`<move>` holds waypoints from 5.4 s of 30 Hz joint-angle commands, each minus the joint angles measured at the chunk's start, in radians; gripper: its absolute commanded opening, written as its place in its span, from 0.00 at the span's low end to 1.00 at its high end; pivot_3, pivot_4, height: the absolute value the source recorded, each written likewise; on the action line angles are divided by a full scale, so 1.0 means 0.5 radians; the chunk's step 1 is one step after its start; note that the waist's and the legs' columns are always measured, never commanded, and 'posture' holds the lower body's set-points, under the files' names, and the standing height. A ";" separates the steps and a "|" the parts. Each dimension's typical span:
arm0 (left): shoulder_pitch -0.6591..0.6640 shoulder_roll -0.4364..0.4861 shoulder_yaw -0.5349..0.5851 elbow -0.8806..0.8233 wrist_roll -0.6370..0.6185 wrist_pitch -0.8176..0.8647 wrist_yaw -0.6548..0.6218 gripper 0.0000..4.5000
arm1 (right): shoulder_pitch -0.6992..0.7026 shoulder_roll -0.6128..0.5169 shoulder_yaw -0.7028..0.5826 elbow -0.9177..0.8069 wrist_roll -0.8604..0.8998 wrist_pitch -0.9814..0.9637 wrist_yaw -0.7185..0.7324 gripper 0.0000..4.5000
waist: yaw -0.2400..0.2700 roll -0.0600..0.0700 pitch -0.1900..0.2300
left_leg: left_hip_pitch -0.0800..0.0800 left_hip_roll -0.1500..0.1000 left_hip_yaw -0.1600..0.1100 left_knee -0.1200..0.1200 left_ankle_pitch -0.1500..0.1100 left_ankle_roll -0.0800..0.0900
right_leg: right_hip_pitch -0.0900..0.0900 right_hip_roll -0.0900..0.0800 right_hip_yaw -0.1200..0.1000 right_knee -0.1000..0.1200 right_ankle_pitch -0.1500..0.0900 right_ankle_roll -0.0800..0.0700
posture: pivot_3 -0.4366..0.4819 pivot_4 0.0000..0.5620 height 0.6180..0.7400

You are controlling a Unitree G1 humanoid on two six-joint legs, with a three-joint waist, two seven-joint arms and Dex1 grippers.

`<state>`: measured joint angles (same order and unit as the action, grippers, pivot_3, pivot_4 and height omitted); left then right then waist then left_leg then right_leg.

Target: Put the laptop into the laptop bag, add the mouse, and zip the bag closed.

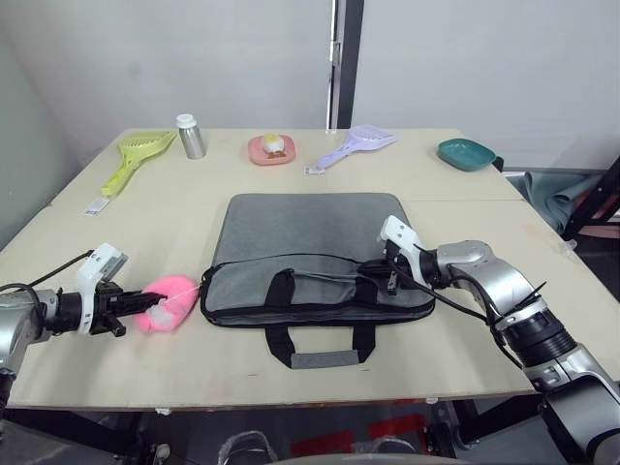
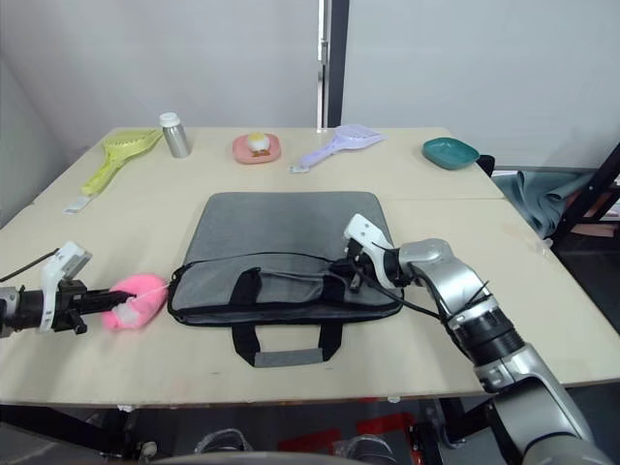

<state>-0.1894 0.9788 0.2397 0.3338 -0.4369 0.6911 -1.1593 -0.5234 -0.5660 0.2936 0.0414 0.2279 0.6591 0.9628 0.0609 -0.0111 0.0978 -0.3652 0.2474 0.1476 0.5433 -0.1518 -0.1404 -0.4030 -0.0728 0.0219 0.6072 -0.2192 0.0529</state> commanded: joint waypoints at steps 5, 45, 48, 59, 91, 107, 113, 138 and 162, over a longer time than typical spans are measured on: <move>-0.106 -0.120 0.037 -0.055 -0.083 0.228 0.146 0.00 | 0.135 -0.023 0.166 0.239 -0.143 0.190 -0.056 0.00 | 0.001 -0.001 -0.001 | 0.001 0.000 0.000 0.000 0.000 -0.001 | 0.000 0.000 0.000 0.002 0.000 -0.001 | 0.48 0.27 1.00; 0.569 -0.058 -0.411 -1.620 -0.514 0.452 0.033 0.00 | 0.057 0.037 0.230 0.238 -0.144 0.196 -0.028 0.00 | -0.036 0.010 -0.030 | 0.024 -0.001 0.022 -0.029 -0.001 -0.001 | 0.003 0.009 0.009 -0.024 -0.004 0.006 | 0.48 0.27 1.00; 0.362 -0.132 -0.576 -1.500 -0.463 0.427 0.017 0.00 | 0.053 0.041 0.229 0.231 -0.145 0.205 -0.032 0.00 | -0.037 0.010 -0.029 | 0.024 -0.001 0.022 -0.029 -0.002 -0.002 | 0.003 0.010 0.009 -0.025 -0.004 0.006 | 0.48 0.27 1.00; -0.025 -0.266 -0.424 -0.939 -0.380 0.403 0.186 0.00 | 0.108 -0.019 0.206 0.121 -0.131 0.273 -0.035 0.00 | -0.004 0.008 -0.028 | 0.028 0.000 0.021 -0.028 -0.002 -0.002 | 0.008 0.009 0.007 -0.022 -0.001 0.002 | 0.48 0.27 1.00; -0.201 -0.239 -0.926 -1.146 -0.058 0.165 -0.157 0.00 | 0.140 -0.031 0.214 0.030 -0.107 0.340 -0.040 0.00 | 0.009 0.005 -0.029 | 0.029 0.001 0.021 -0.027 -0.006 -0.007 | 0.016 0.010 0.005 -0.023 -0.005 -0.002 | 0.48 0.27 1.00; -0.646 -0.377 -1.281 -0.935 0.207 -0.212 -0.482 0.00 | 0.051 -0.007 0.246 0.086 -0.138 0.326 0.004 0.00 | -0.024 0.001 -0.024 | 0.028 0.002 0.022 -0.027 -0.006 -0.008 | 0.012 0.011 0.006 -0.022 -0.005 -0.003 | 0.48 0.27 1.00; -0.717 -0.401 -1.175 -0.629 0.296 -0.281 -0.410 0.00 | 0.068 -0.022 0.250 0.044 -0.131 0.347 0.023 0.00 | -0.019 0.002 -0.023 | 0.029 0.002 0.022 -0.027 -0.006 -0.008 | 0.013 0.011 0.007 -0.019 -0.004 -0.003 | 0.48 0.27 1.00; -0.782 -0.420 -1.231 -0.795 0.304 -0.465 -0.744 0.00 | 0.065 -0.001 0.271 0.021 -0.132 0.378 0.042 0.00 | -0.007 0.001 -0.023 | 0.028 0.002 0.020 -0.023 -0.006 -0.008 | 0.011 0.011 0.006 -0.016 -0.005 -0.004 | 0.48 0.27 1.00; -0.848 -0.853 -1.407 -0.795 0.374 -0.241 -0.448 0.00 | 0.017 0.019 0.272 0.066 -0.147 0.363 0.071 0.00 | -0.028 0.001 -0.020 | 0.028 0.002 0.021 -0.023 -0.006 -0.008 | 0.011 0.012 0.008 -0.013 -0.005 -0.004 | 0.48 0.27 1.00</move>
<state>-0.5861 0.5627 -0.4726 -0.0538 -0.2402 0.5942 -1.3883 -0.5641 -0.5685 0.3170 -0.0065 0.1968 0.7766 0.9990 0.0469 -0.0104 0.0878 -0.3511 0.2485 0.1582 0.5319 -0.1548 -0.1442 -0.3975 -0.0670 0.0257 0.6009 -0.2218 0.0507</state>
